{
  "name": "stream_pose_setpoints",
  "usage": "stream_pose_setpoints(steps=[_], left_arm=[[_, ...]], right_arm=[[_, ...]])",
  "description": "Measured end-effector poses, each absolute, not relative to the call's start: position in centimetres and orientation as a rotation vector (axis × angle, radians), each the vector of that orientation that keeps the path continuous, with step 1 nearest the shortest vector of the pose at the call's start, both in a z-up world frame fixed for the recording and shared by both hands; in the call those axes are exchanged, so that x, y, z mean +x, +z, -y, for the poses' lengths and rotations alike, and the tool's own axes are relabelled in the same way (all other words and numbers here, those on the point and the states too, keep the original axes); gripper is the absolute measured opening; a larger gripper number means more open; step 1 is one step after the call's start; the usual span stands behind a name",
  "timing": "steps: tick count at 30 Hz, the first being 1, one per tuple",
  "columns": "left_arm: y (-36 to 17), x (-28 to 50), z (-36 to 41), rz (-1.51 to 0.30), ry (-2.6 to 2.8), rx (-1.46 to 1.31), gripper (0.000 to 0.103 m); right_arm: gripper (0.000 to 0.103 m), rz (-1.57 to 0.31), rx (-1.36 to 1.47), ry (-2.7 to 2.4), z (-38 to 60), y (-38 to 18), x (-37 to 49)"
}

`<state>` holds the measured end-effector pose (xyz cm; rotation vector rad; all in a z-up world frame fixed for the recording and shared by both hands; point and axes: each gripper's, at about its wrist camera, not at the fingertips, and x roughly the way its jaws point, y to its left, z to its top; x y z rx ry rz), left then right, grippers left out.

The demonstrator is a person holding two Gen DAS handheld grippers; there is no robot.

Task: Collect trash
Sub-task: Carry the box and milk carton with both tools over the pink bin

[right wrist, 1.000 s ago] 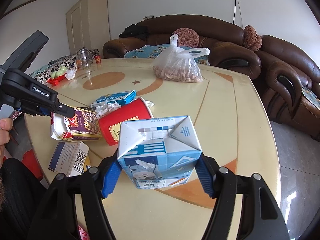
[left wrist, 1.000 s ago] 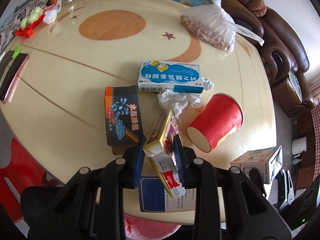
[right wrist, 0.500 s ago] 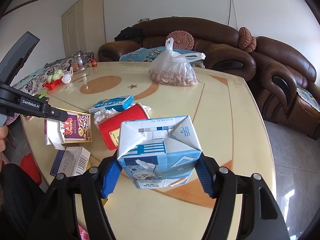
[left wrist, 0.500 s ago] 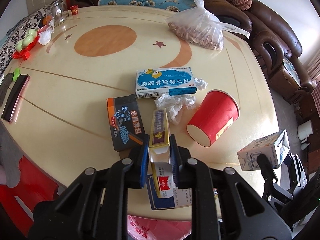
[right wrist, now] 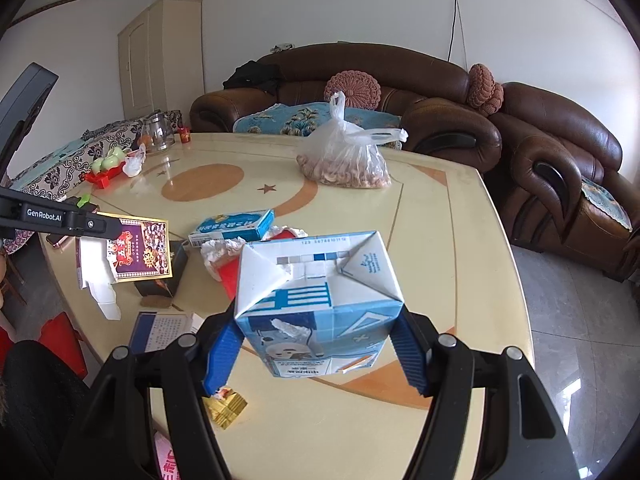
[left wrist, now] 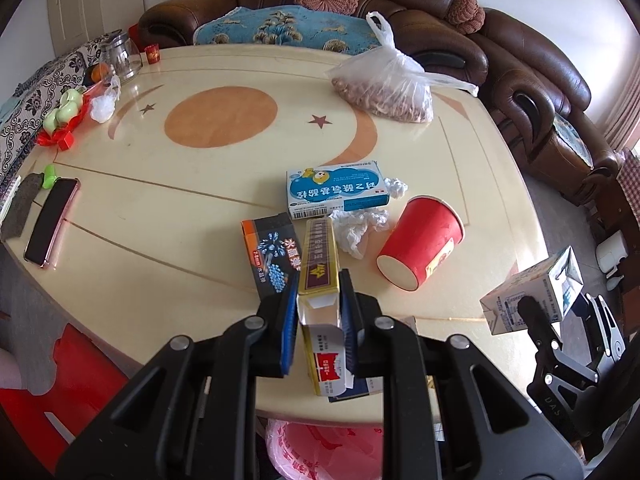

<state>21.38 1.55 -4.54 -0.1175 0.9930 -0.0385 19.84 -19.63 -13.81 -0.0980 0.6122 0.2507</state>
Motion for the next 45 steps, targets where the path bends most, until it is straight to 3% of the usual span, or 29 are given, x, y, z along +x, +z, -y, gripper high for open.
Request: stream_pose_setpoints(steps=[19, 45], left_arm=[[-1.6, 12.5, -2.8, -0.928, -0.145, -0.04, 0.02], [-3.2, 3.0, -0.6, -0.964, -0.315, 0.048, 0.02]], right_arm=[[0.065, -0.592, -0.112, 0.216, 16.3, -9.1, 11.3], [0.065, -0.645, -0.11, 0.229, 14.4, -10.3, 3.4]])
